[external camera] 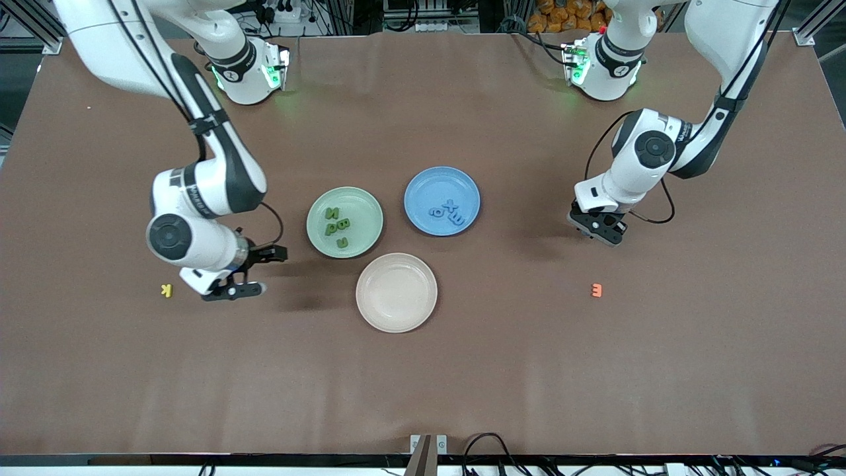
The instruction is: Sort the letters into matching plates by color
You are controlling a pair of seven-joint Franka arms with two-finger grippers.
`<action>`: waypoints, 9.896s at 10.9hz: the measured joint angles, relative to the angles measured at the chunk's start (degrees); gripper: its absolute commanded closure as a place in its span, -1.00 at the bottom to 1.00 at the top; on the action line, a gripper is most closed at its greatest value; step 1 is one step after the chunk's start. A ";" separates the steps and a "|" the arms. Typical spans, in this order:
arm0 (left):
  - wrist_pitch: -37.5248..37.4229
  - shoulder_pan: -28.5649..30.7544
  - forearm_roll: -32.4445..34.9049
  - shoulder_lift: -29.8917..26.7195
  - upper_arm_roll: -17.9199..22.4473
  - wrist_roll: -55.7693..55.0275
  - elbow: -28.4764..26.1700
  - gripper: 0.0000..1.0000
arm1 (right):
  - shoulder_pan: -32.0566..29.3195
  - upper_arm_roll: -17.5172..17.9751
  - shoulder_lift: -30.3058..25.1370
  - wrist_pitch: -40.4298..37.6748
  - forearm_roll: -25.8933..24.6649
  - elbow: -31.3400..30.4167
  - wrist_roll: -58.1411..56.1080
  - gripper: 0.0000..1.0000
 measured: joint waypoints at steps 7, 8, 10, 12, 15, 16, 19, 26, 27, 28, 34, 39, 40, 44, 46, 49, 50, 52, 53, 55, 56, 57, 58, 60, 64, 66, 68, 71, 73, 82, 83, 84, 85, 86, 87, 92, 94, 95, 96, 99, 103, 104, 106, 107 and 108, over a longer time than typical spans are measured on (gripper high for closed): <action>-8.66 -12.86 -3.12 -0.28 -0.26 -16.04 7.61 1.00 | -8.82 -3.98 -0.01 0.01 -5.73 1.99 -6.24 -1.00; -9.32 -14.49 -5.39 -0.27 -0.25 -16.96 8.81 1.00 | -9.60 -4.54 -0.01 0.05 -6.82 2.20 -6.24 -1.00; -9.73 -17.18 -6.92 -0.26 -0.24 -20.52 10.58 1.00 | -10.85 -5.52 -0.05 0.11 -7.34 3.47 -6.24 -1.00; -10.04 -19.80 -7.91 0.10 0.01 -23.45 12.03 1.00 | -11.12 -7.24 -0.86 0.12 -7.36 4.70 -6.24 -1.00; -10.08 -23.67 -8.01 1.13 0.71 -27.90 13.80 1.00 | -11.85 -7.81 -2.89 -0.14 -7.29 5.79 -6.24 -1.00; -10.08 -24.54 -8.02 1.55 0.72 -29.15 14.30 1.00 | -11.99 -7.83 -3.48 -1.11 -7.28 6.37 -6.24 -1.00; -10.09 -27.68 -8.04 3.88 0.71 -33.79 16.48 1.00 | -11.98 -7.72 -5.86 -8.23 -7.21 9.07 -6.24 -1.00; -10.13 -35.60 -8.04 8.70 1.60 -41.87 20.42 1.00 | -11.16 -7.38 -15.04 -24.81 -7.06 14.12 -6.19 -1.00; -10.13 -37.09 -8.04 9.23 2.71 -42.93 20.89 1.00 | -10.79 -7.36 -16.18 -28.39 -7.03 15.92 -6.19 -1.00; -10.13 -38.15 -8.04 9.78 3.53 -43.65 21.51 1.00 | -10.15 -7.33 -17.42 -30.86 -6.99 17.65 -6.17 -1.00; -10.13 -42.90 -8.04 11.76 7.22 -46.83 23.76 0.07 | -9.07 -8.84 -23.72 -35.54 -4.14 19.66 -6.09 -1.00; -10.33 -42.99 -8.04 12.66 7.75 -46.94 24.97 -1.00 | -7.95 -10.14 -24.66 -37.85 -3.16 19.64 -6.16 -1.00; -10.37 -42.97 -8.04 12.67 7.80 -46.95 25.07 -1.00 | -7.82 -10.26 -24.66 -37.86 -3.15 19.55 -6.16 -1.00; -13.44 -42.08 -8.04 12.33 7.97 -46.97 27.39 -1.00 | -7.80 -10.46 -24.62 -35.10 -3.07 19.24 -6.16 -1.00; -15.03 -40.32 -8.04 10.69 7.96 -46.97 28.35 -1.00 | -7.78 -10.46 -24.20 -33.58 -3.07 18.89 -6.10 -1.00; -18.25 -37.04 -8.04 6.30 7.94 -45.41 28.74 -1.00 | -7.50 -10.45 -23.72 -33.11 -3.05 18.63 -6.09 -1.00; -18.85 -35.73 -8.04 4.83 7.91 -44.43 28.75 -1.00 | -7.46 -10.45 -23.70 -33.03 -3.05 18.62 -6.08 -1.00; -21.31 -32.16 -8.04 2.37 7.24 -41.97 28.77 -1.00 | -7.43 -10.45 -23.68 -32.85 -3.04 18.59 -6.08 -1.00; -22.84 -30.55 -8.04 1.33 7.04 -41.26 28.78 -1.00 | -7.43 -10.46 -23.67 -32.74 -3.04 18.57 -6.08 -1.00; -24.98 -27.58 -8.04 -0.51 6.97 -38.86 28.89 -1.00 | -7.41 -10.45 -23.67 -32.58 -3.03 18.55 -6.08 -1.00; -26.30 -26.29 -8.04 -1.02 6.97 -37.01 29.39 -1.00 | -7.39 -10.45 -23.67 -32.37 -3.03 18.54 -6.08 -1.00; -28.54 -25.12 -8.04 -1.20 6.96 -35.05 30.47 -1.00 | -7.39 -10.46 -23.67 -32.14 -3.03 18.53 -6.08 -1.00; -31.33 -24.02 -8.04 -1.23 6.96 -33.54 31.78 -1.00 | -7.39 -10.46 -23.67 -31.98 -3.03 18.53 -6.08 -1.00; -35.43 -21.70 -8.04 -1.31 6.95 -32.60 33.70 -1.00 | -7.40 -10.47 -23.67 -31.87 -3.03 18.53 -6.07 -1.00; -43.77 -17.10 -8.04 -2.28 7.05 -30.72 38.25 -1.00 | -7.41 -10.50 -23.67 -31.86 -3.03 18.56 -6.05 -1.00; -46.63 -14.29 -8.04 -4.36 7.11 -30.52 39.48 -1.00 | -7.42 -10.53 -23.68 -31.79 -3.03 18.58 -6.04 -1.00; -48.82 -12.61 -8.04 -6.74 7.15 -29.55 39.56 -1.00 | -7.42 -10.53 -23.68 -31.69 -3.02 18.60 -6.03 -1.00; -49.27 -9.53 -8.04 -8.23 7.17 -22.90 39.61 -1.00 | -7.41 -10.54 -23.68 -31.63 -3.02 18.60 -6.03 -1.00; -49.34 -6.70 -8.04 -9.95 7.22 -16.72 40.00 -1.00 | -7.41 -10.54 -23.68 -31.57 -3.02 18.60 -6.03 -1.00; -60.95 -1.64 -13.04 -13.83 7.39 -15.31 48.45 -1.00 | -7.62 -10.83 -23.68 -31.53 -3.02 18.60 -6.01 -1.00; -62.62 -1.74 -13.67 -13.86 7.76 -15.31 50.19 -1.00 | -7.59 -10.81 -23.68 -31.52 -3.01 18.60 -6.01 -1.00; -63.84 -2.47 -14.11 -13.90 8.86 -15.31 51.33 -1.00 | -7.53 -10.78 -23.68 -31.51 -3.01 18.60 -6.01 -1.00; -64.59 -4.73 -14.37 -13.91 11.44 -15.31 51.74 -1.00 | -7.45 -10.73 -23.68 -31.51 -3.01 18.60 -6.02 -1.00; -65.10 -7.31 -14.41 -13.91 14.49 -15.31 51.85 -1.00 | -7.37 -10.66 -23.68 -31.51 -3.01 18.60 -6.02 -1.00; -65.29 -8.54 -14.45 -13.92 16.24 -15.31 52.11 -1.00 | -7.33 -10.63 -23.68 -31.51 -3.00 18.60 -6.02 -1.00; -65.57 -8.77 -14.46 -14.05 17.33 -15.31 54.52 -1.00 | -6.97 -10.56 -23.67 -31.51 -2.99 18.56 -6.02 -1.00; -65.60 -8.77 -14.46 -14.01 17.27 -15.14 54.52 -1.00 | -6.95 -10.57 -23.67 -31.51 -2.99 18.56 -6.02 -1.00; -65.64 -8.85 -14.46 -13.97 17.23 -15.09 54.52 -1.00 | -6.95 -10.56 -23.67 -31.51 -2.99 18.56 -6.02 -1.00; -65.65 -8.94 -14.46 -13.86 17.20 -15.06 54.50 -1.00 | -6.95 -10.56 -23.67 -31.51 -2.99 18.56 -6.02 -1.00; -64.14 -9.06 -14.46 -13.10 17.19 -15.05 54.22 -1.00 | -6.95 -10.57 -23.67 -31.51 -2.99 18.56 -6.02 -1.00; -63.62 -9.11 -14.46 -12.79 17.27 -15.06 54.21 -1.00 | -6.95 -10.57 -23.67 -31.51 -2.99 18.56 -6.02 -1.00; -63.62 -9.06 -14.46 -12.80 17.31 -15.06 54.21 -1.00 | -6.95 -10.57 -23.67 -31.51 -2.99 18.56 -6.02 -1.00; -63.62 -8.96 -14.46 -12.81 17.40 -15.03 54.22 -1.00 | -6.95 -10.57 -23.67 -31.51 -2.99 18.56 -6.02 -1.00; -63.62 -8.65 -14.46 -12.82 17.58 -14.09 54.22 -1.00 | -6.95 -10.57 -23.66 -31.51 -2.99 18.54 -6.03 -1.00; -63.62 -8.07 -14.46 -12.82 17.71 -13.06 54.22 -1.00 | -6.94 -10.57 -23.65 -31.51 -2.99 18.53 -6.03 -1.00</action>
